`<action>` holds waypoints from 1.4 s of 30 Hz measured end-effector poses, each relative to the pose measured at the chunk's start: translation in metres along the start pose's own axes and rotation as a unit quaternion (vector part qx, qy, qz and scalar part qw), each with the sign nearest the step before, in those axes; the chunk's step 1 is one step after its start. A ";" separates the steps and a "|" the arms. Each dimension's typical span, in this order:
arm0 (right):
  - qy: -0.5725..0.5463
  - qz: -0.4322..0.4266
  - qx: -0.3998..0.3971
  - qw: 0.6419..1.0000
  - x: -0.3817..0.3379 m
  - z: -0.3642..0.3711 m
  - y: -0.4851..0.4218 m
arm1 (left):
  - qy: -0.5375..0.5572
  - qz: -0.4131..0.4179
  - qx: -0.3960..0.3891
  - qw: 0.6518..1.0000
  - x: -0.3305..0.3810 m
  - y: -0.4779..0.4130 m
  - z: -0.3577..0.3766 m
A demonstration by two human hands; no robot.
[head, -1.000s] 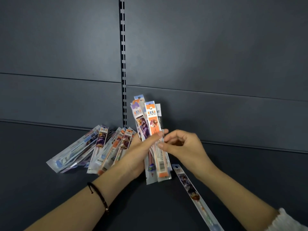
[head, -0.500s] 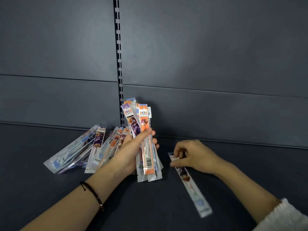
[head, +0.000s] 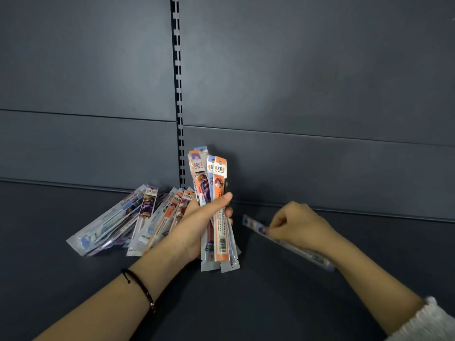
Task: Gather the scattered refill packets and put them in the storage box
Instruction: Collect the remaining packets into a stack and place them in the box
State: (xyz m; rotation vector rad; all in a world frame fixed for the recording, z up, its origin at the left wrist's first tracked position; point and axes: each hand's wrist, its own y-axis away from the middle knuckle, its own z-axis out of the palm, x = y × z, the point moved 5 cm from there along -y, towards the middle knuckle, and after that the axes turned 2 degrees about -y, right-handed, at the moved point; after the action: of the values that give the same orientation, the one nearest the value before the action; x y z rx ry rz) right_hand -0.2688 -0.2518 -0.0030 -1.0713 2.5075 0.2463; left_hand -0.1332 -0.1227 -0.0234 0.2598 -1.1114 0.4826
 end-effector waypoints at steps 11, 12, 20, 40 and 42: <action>-0.527 -0.119 0.170 0.824 -0.050 -0.013 0.029 | -0.080 0.051 -0.038 0.995 0.005 0.010 0.023; -0.541 -0.120 0.165 0.816 -0.051 -0.012 0.030 | -0.091 0.054 -0.049 0.993 0.006 0.011 0.026; -0.516 -0.129 0.178 0.828 -0.053 -0.022 0.029 | -0.151 0.114 -0.091 0.978 0.013 0.013 0.038; -0.476 -0.264 0.105 0.832 -0.088 -0.054 0.026 | -0.243 0.055 -0.147 0.957 -0.012 0.004 0.054; -0.476 -0.276 0.114 0.827 -0.087 -0.059 0.028 | -0.233 0.071 -0.141 0.960 -0.008 0.002 0.055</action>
State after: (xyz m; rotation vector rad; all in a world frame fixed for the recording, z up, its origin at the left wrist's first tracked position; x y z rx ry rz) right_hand -0.2518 -0.1941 0.0878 -1.1310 1.2453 0.2205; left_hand -0.1808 -0.1466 -0.0075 0.0405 -1.6506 0.3911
